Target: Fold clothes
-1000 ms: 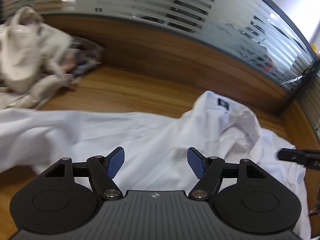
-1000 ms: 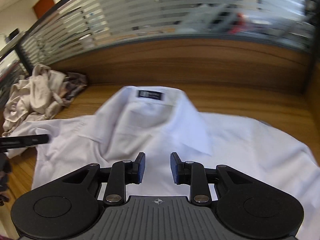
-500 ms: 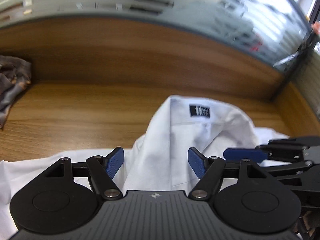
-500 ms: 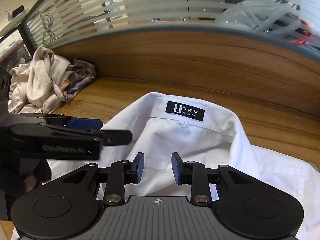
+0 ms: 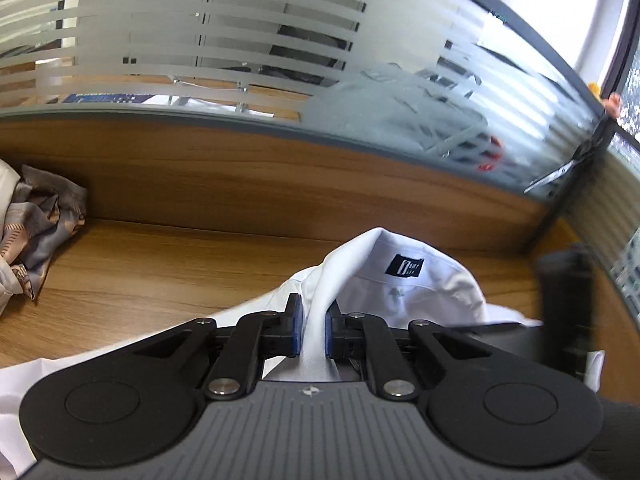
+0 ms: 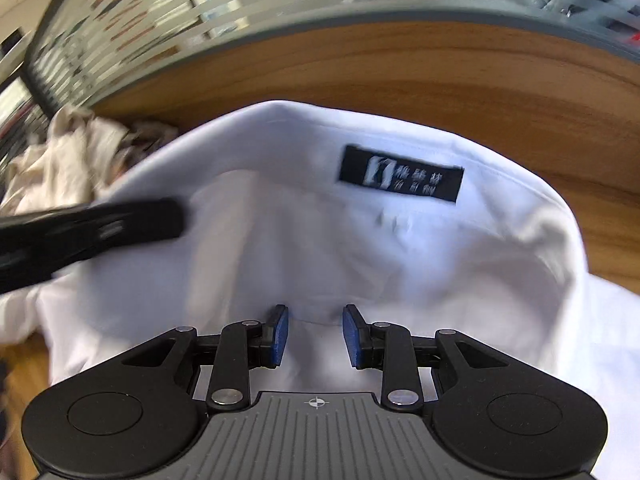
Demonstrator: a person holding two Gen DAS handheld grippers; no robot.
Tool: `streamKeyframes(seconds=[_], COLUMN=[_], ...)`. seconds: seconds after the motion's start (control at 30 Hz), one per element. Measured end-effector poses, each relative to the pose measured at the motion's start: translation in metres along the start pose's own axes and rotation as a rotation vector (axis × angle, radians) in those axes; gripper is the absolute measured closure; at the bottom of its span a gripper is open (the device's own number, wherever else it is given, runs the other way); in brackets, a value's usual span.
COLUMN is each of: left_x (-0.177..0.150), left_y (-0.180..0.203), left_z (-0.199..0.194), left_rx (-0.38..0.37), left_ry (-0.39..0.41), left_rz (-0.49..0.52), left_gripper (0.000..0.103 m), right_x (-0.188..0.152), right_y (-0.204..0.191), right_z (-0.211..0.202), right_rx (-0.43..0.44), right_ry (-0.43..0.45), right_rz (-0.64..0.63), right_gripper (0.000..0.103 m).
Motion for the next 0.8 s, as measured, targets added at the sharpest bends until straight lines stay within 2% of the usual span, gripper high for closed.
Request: streamKeyframes(seconds=[0.13, 0.17, 0.23, 0.27, 0.3, 0.37, 0.43, 0.53, 0.67, 0.8], left_x=[0.001, 0.001, 0.001, 0.0, 0.0, -0.003, -0.009, -0.021, -0.036, -0.047], left_y=[-0.004, -0.005, -0.006, -0.007, -0.01, -0.017, -0.029, -0.062, -0.12, -0.175], left_z=[0.007, 0.01, 0.013, 0.013, 0.01, -0.001, -0.013, -0.029, -0.037, -0.037], left_rx=[0.007, -0.003, -0.027, -0.04, -0.055, -0.08, -0.079, -0.001, 0.148, 0.259], left_ry=[-0.018, -0.028, -0.034, -0.033, -0.025, -0.01, -0.003, -0.013, -0.044, -0.086], left_rz=[-0.017, -0.026, -0.043, -0.052, -0.061, -0.062, -0.052, -0.048, -0.081, -0.127], left_gripper=[0.092, 0.091, 0.088, 0.081, 0.069, 0.055, 0.052, 0.047, 0.045, 0.04], right_x=[0.034, 0.041, 0.052, 0.055, 0.056, 0.06, 0.06, 0.058, 0.053, 0.047], right_y=[0.01, 0.011, 0.013, 0.015, 0.017, 0.021, 0.023, 0.028, 0.032, 0.028], right_z=[0.009, 0.011, 0.012, 0.013, 0.014, 0.014, 0.01, -0.002, -0.024, -0.041], right_rx=[-0.04, -0.056, -0.068, -0.072, -0.077, -0.087, -0.073, -0.048, 0.0, 0.102], right_ry=[0.069, 0.08, 0.096, 0.099, 0.099, 0.1, 0.091, 0.075, 0.07, 0.066], right_rz=[0.038, 0.035, 0.048, 0.056, 0.063, 0.078, 0.079, 0.077, 0.094, 0.171], right_gripper=[0.078, 0.081, 0.082, 0.082, 0.082, 0.081, 0.074, 0.07, 0.069, 0.062])
Point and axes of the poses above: each gripper's, at about its wrist camera, not at the fingertips, and z roughly the way its jaws point, y to its right, x to its top, the point moved 10 cm from there along z, roughly the way its jaws point, and after that the axes turned 13 degrees about -y, right-handed, at the moved point
